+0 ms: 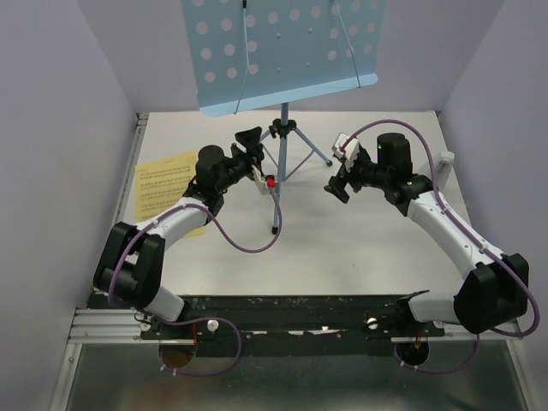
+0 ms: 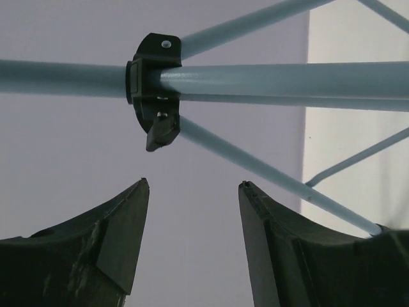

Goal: Pack up the instrument practice props

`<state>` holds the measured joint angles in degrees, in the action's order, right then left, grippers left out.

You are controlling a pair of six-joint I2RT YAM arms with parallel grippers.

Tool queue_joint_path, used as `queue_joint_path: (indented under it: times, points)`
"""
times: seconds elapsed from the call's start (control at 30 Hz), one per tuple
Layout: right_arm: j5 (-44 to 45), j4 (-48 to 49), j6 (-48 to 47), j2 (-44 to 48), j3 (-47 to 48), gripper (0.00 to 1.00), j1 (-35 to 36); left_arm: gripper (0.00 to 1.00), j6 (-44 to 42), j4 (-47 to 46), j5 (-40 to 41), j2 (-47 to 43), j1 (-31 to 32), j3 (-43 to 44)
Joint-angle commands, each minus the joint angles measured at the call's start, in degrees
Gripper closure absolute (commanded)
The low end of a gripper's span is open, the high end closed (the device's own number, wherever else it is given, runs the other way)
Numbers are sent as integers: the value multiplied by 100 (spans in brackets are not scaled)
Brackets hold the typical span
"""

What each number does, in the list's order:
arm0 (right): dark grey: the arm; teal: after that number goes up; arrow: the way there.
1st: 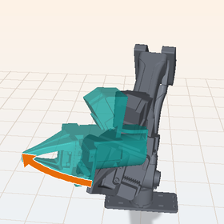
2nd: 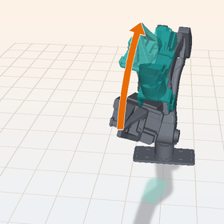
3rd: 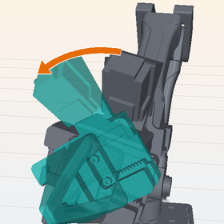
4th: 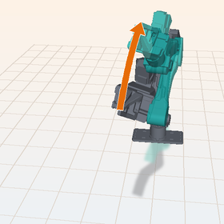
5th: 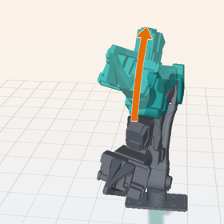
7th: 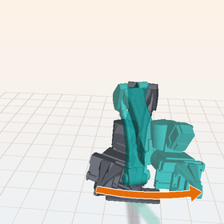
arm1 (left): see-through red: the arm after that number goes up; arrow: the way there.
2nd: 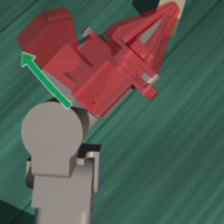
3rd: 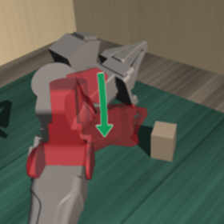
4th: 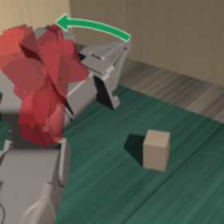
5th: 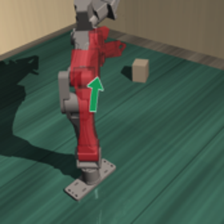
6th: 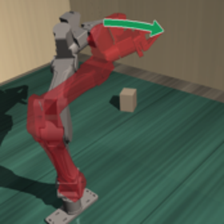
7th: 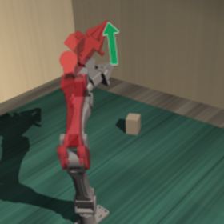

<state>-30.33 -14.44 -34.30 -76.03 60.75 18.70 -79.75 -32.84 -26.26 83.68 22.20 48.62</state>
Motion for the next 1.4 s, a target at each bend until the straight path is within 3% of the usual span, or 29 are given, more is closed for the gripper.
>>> queue_joint_path:
  times: [0.0, 0.37, 0.83, 0.97, 1.03, 1.07, 1.2, 1.3, 1.37]
  points:
    - [-8, 134, 47, 220, -204, 0, 11, 33, -903, -1083, 104, 561, 136, 384]
    - [18, 178, 47, 212, -231, 0, 20, 42, -885, -1585, 42, 879, 268, 508]
    - [-17, 222, 47, 0, -55, 0, 11, 57, -763, -364, -309, 553, 303, 464]
    - [-8, 222, 47, 9, -72, 0, 11, 76, -569, -302, -161, 544, 312, 482]
    - [0, 213, 47, 0, -81, 0, 11, 95, -324, -302, -38, 553, 320, 517]
    - [0, 222, 47, 0, -81, 0, 20, 100, -53, -302, 67, 536, 329, 552]
    - [0, 222, 47, 0, -72, 0, 11, 100, 1562, 101, 621, 421, 417, 902]
    - [9, 196, 38, 0, -63, 0, 11, 100, 3677, 1004, 920, 342, 374, 1560]
    - [9, 178, 47, -8, -63, 0, 11, 100, 5023, 1698, 633, 360, 198, 2043]
